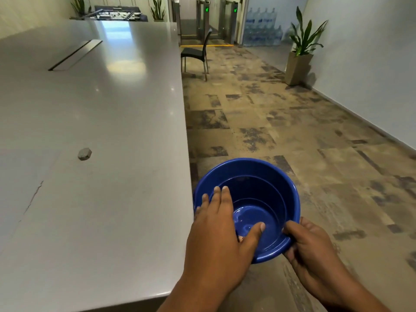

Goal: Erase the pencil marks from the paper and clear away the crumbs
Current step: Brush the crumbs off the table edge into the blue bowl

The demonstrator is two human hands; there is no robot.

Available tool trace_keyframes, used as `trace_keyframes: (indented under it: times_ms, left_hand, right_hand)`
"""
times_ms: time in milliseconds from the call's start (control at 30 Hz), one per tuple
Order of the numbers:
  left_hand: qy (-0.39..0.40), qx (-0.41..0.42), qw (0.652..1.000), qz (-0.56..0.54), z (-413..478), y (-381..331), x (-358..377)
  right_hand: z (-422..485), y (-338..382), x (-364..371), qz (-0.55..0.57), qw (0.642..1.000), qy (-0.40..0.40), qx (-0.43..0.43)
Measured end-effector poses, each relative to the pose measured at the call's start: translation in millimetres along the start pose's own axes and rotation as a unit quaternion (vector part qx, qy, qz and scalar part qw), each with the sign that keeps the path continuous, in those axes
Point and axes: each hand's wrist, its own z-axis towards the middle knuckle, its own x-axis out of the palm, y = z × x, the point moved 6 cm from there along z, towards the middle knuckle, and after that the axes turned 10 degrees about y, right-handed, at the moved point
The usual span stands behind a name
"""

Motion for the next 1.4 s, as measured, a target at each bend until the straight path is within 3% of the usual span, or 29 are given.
trace_keyframes:
  times_ms: [167,300,400,500,767,900,1000,1167,1400]
  left_hand:
    - [-0.032,0.033,0.989,-0.141,17.8,-23.4,27.9]
    - [-0.11,-0.027,0.966,-0.231,45.4,-10.1,52.0]
    - [-0.073,-0.121,0.948,-0.283,63.6,4.4,75.6]
    - [0.002,-0.181,0.904,-0.386,76.7,16.2,101.7]
    - [0.041,-0.242,0.869,-0.43,103.8,66.0,167.8]
    - [0.074,-0.278,0.841,-0.458,111.5,98.9,204.9]
    - [0.083,-0.302,0.839,-0.444,116.2,128.0,235.7]
    - [0.09,-0.383,0.8,-0.452,118.4,183.3,309.2]
    - [0.122,-0.44,0.826,-0.331,141.2,287.7,411.7]
  right_hand:
    - [14.6,16.3,-34.0,0.028,1.0,-0.004,-0.011]
    - [22.0,30.3,-67.0,0.022,0.999,-0.017,-0.025]
    - [31.8,32.2,-91.7,0.024,0.999,-0.017,-0.022]
    - [44.3,27.7,-114.4,0.023,0.999,-0.025,-0.016]
    - [91.6,-13.6,-176.2,-0.161,0.982,-0.078,0.061]
    - [117.3,-49.6,-201.8,-0.272,0.953,-0.046,0.125]
    - [138.2,-77.8,-213.7,-0.319,0.936,-0.018,0.148]
    - [187.8,-145.6,-238.6,-0.368,0.911,-0.002,0.185]
    - [265.1,-283.6,-287.7,-0.381,0.885,0.011,0.267]
